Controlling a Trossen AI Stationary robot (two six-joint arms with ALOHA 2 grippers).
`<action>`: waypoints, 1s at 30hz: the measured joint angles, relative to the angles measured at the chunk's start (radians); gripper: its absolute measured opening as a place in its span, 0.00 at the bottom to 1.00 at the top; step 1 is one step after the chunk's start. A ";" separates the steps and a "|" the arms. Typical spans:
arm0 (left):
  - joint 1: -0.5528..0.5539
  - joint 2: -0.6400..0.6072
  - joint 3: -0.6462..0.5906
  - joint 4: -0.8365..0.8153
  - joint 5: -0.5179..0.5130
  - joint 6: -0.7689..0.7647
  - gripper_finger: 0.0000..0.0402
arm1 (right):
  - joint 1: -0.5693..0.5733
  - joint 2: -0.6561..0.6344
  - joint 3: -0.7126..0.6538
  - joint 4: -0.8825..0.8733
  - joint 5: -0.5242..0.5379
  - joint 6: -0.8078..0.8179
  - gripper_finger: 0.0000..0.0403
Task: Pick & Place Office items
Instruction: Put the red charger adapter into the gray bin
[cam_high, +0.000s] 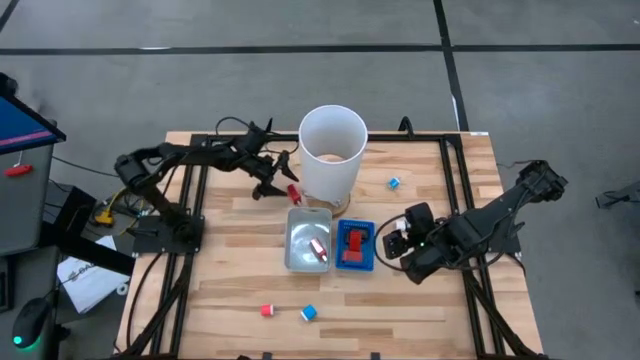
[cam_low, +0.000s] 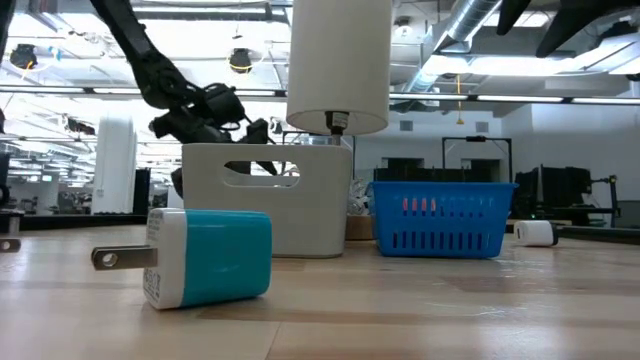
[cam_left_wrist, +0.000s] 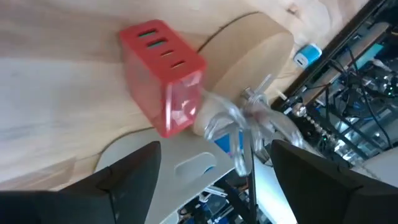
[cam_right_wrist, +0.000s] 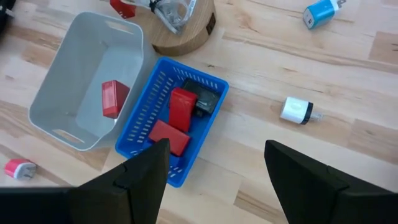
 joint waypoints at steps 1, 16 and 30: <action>-0.002 0.015 0.010 0.002 0.000 0.001 0.75 | 0.001 -0.006 0.000 -0.004 0.000 0.006 0.63; -0.003 0.147 0.035 -0.037 -0.001 0.007 0.75 | 0.042 -0.036 0.000 -0.006 0.005 0.090 0.63; -0.003 0.183 0.035 -0.039 -0.031 -0.019 0.69 | 0.053 -0.036 0.000 -0.010 0.007 0.100 0.63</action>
